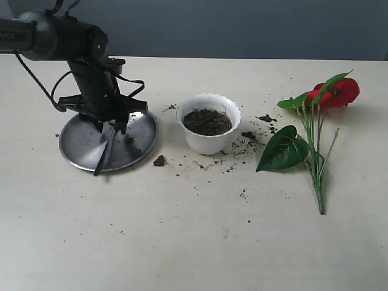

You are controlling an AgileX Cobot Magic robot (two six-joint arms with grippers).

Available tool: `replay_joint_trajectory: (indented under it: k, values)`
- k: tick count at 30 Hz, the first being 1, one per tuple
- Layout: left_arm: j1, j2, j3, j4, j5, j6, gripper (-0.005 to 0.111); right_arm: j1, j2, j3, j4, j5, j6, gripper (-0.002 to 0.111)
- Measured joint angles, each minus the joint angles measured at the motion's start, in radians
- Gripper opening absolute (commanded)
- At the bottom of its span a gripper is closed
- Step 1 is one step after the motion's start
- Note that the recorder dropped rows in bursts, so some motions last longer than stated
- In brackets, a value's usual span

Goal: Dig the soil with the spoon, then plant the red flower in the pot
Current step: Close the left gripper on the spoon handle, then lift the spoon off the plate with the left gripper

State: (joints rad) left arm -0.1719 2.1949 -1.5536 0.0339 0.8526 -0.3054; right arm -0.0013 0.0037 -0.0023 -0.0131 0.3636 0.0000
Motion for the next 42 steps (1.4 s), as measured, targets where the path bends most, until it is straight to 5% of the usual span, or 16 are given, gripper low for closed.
replay_joint_trajectory:
  k: [15,24,42]
  values:
    - [0.000,0.024,-0.009,-0.004,0.004,0.014,0.048,0.000,0.000,0.000,0.000,0.000,0.000,0.000]
    - [0.000,0.026,-0.009,-0.010,0.026,0.018,0.000,0.000,0.000,0.000,0.000,0.000,0.000,0.000]
    - [0.000,0.022,-0.012,0.043,0.090,0.098,0.000,0.000,0.000,0.000,0.000,0.000,0.000,0.000]
